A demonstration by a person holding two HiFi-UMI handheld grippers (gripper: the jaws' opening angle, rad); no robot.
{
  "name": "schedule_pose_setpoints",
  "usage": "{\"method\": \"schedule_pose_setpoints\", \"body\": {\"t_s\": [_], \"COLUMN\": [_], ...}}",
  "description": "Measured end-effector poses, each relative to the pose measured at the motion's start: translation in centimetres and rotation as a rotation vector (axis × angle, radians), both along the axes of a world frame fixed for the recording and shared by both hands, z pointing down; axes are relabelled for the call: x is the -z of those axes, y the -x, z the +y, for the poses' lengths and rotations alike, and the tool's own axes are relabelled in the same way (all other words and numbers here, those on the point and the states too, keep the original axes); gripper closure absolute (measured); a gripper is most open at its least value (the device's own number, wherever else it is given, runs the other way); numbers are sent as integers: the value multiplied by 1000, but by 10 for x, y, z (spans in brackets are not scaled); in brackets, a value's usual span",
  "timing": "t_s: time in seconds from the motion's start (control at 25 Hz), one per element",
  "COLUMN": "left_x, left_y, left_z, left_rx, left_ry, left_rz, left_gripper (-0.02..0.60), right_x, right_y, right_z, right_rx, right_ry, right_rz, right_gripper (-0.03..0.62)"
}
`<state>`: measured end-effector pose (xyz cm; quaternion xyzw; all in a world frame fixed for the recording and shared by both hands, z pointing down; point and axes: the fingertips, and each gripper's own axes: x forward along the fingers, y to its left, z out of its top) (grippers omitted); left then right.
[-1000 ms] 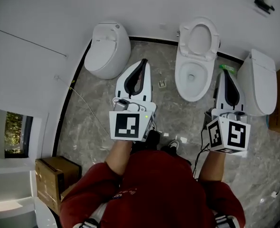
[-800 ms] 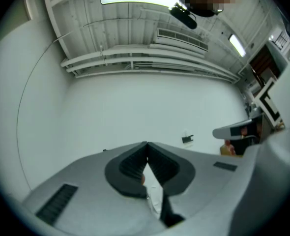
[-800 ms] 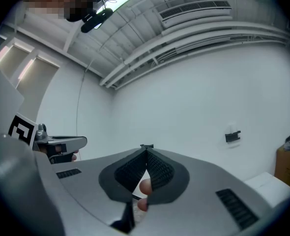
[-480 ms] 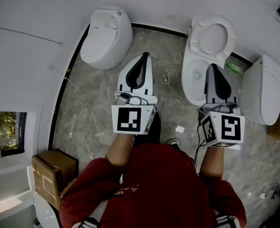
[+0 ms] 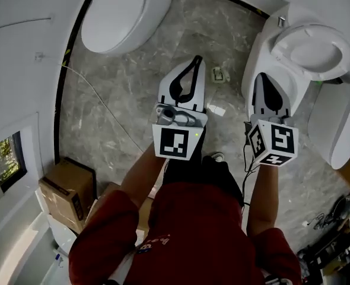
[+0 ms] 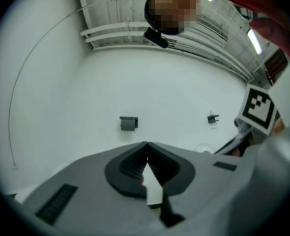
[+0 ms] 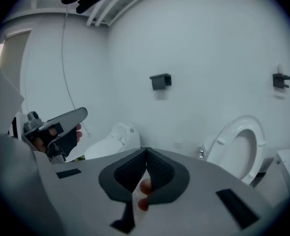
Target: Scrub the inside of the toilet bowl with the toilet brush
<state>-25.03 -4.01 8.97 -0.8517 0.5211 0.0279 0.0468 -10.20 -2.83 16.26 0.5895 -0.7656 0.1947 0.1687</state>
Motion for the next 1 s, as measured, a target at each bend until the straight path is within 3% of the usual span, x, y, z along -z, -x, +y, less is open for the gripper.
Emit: {"method": "schedule_pose_setpoints", "body": {"t_s": [0.28,0.36,0.52,0.64,0.92,0.96,1.0], "left_x": [-187,-237,-318,-357,-401,-403,-404], "left_y": [13,6,-13,-17,-10,-10,-10], "left_z": [-57,-62,-59,-57,-62,-63,-63], "left_rx": [-2,-18,-69,-55,-5,-2,-1], "left_ry": [204,248,318,367,430,433,436], "left_rz": [13,20,22,25,11,9,7], "left_gripper": [581,581,581,581,581,581,581], "right_x": [-224,-291,-405,-472,-547,-551,-553], "right_y": [9,6,3,3,4,3,1], "right_z": [-36,-36,-26,-12,8,8,7], "right_rx": [-30,-14,25,79,120,108,90], "right_ry": [326,426,599,734,900,911,915], "right_rz": [13,29,94,151,194,202,214], "right_gripper": [593,479,417,355,345,369,438]}}
